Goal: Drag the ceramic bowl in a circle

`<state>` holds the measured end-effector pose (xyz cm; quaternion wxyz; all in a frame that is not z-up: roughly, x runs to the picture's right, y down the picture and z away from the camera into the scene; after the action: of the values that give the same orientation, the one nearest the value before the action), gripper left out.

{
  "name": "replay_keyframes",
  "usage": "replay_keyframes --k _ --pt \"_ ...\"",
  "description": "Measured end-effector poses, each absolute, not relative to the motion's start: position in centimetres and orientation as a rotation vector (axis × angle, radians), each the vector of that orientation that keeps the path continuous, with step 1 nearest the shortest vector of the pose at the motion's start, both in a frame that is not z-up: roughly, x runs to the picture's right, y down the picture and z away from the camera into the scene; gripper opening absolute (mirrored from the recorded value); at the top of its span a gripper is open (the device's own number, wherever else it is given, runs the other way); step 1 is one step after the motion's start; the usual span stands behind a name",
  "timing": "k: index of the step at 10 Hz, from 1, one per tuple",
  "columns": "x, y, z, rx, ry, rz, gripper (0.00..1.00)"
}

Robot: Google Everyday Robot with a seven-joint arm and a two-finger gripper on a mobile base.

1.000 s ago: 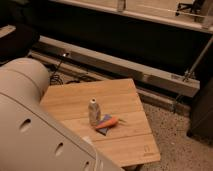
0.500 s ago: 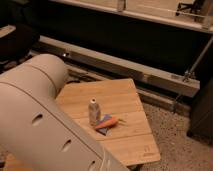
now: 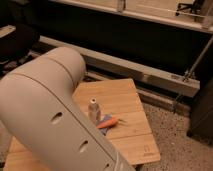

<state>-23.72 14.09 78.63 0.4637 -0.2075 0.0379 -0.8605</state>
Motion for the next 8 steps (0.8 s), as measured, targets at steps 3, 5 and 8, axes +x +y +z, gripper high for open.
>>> replay_keyframes --k 3,5,8 --pt "-20.5 17.2 75.5 -0.522 0.110 -2.254 0.00" --pt "-20.1 20.6 73.5 -0.520 0.066 -2.342 0.00" --pt "-23.6 26.2 69.0 -0.415 -0.082 -2.489 0.00"
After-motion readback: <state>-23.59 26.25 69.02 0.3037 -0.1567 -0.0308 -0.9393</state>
